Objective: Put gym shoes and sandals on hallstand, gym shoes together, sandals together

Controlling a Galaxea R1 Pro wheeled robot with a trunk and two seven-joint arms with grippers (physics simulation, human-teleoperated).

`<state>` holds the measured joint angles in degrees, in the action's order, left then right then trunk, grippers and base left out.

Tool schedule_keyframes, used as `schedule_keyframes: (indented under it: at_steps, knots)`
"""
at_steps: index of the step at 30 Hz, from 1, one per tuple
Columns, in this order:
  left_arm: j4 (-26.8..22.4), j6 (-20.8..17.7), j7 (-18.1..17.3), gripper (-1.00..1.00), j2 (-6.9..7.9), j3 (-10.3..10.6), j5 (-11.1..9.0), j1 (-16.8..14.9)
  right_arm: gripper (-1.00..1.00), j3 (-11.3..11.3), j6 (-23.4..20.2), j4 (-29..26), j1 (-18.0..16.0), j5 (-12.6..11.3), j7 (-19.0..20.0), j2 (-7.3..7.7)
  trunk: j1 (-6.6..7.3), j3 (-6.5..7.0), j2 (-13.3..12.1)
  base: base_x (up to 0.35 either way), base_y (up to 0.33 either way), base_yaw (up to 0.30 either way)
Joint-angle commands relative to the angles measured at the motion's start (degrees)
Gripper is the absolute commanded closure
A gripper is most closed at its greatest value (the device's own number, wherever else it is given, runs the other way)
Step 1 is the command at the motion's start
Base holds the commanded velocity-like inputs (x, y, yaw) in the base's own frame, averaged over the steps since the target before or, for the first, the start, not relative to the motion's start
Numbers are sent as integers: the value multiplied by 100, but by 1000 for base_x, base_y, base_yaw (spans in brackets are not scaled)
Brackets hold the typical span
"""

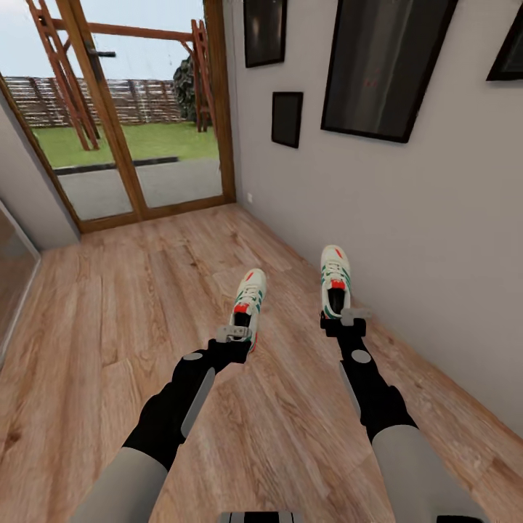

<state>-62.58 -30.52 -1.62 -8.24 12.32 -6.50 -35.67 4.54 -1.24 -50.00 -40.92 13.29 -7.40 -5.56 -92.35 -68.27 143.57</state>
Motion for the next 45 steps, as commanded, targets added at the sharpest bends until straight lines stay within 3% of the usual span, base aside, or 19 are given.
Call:
schedule_keyframes:
  at_steps: [1,17,27,45]
  knots:
    - [-8,-33,11,100,1,-2,-59,-1,100,15,-11,-1,-3,59,-7,-7,1,1,2,0,3,-243]
    - [-9,-33,13,100,7,-10,-59,-1,100,20,-10,-1,-3,59,-7,-7,42,443,-20,0,0,-243]
    - [-17,-32,13,100,7,-3,-53,-1,100,20,-13,-1,-3,59,-7,-7,42,498,-20,0,31,-243]
    - [-18,-33,13,100,7,-2,-53,-1,100,20,-15,-1,-3,59,-7,-7,42,507,-20,-104,295,-143]
